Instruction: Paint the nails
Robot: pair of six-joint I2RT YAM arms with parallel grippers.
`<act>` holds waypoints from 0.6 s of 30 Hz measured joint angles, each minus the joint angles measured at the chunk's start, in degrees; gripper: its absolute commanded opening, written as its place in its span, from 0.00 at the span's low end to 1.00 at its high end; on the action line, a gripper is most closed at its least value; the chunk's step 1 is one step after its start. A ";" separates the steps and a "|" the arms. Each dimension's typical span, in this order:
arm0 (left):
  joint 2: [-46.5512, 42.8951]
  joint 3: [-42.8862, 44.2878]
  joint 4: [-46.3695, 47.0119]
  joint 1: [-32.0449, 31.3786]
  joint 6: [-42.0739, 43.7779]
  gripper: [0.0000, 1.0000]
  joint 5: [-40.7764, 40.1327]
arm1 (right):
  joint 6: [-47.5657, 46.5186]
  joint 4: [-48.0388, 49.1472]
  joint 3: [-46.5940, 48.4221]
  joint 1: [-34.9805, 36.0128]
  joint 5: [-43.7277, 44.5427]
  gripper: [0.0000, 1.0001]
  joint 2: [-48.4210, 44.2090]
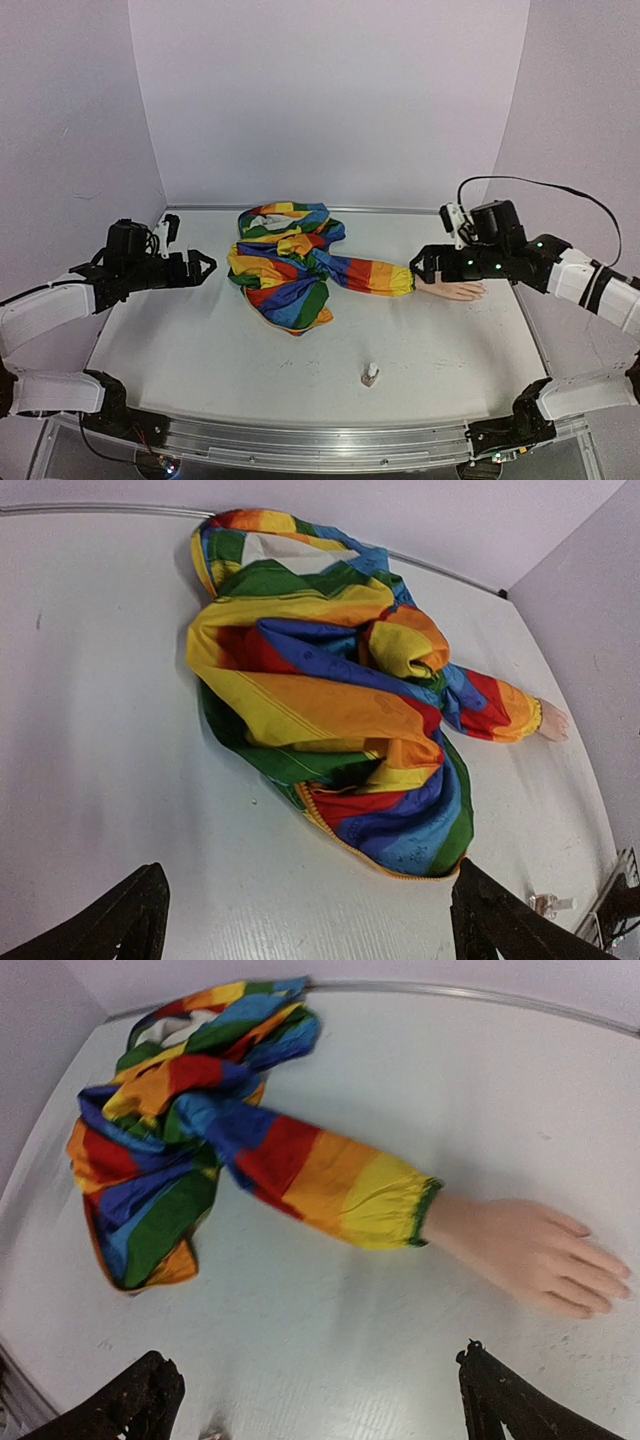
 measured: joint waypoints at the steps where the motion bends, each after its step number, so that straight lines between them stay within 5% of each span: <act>1: 0.59 0.28 -0.28 -0.74 -0.33 0.99 0.50 | 0.74 -1.29 0.68 2.49 -0.48 0.98 1.11; 12: 5.25 2.84 -1.86 -4.35 -3.76 0.99 2.93 | 6.93 -11.34 7.23 30.95 -1.79 0.90 17.33; 18: 5.44 3.41 -2.10 -4.96 -4.85 0.99 3.08 | 10.82 -15.76 7.69 36.22 -1.31 0.77 20.55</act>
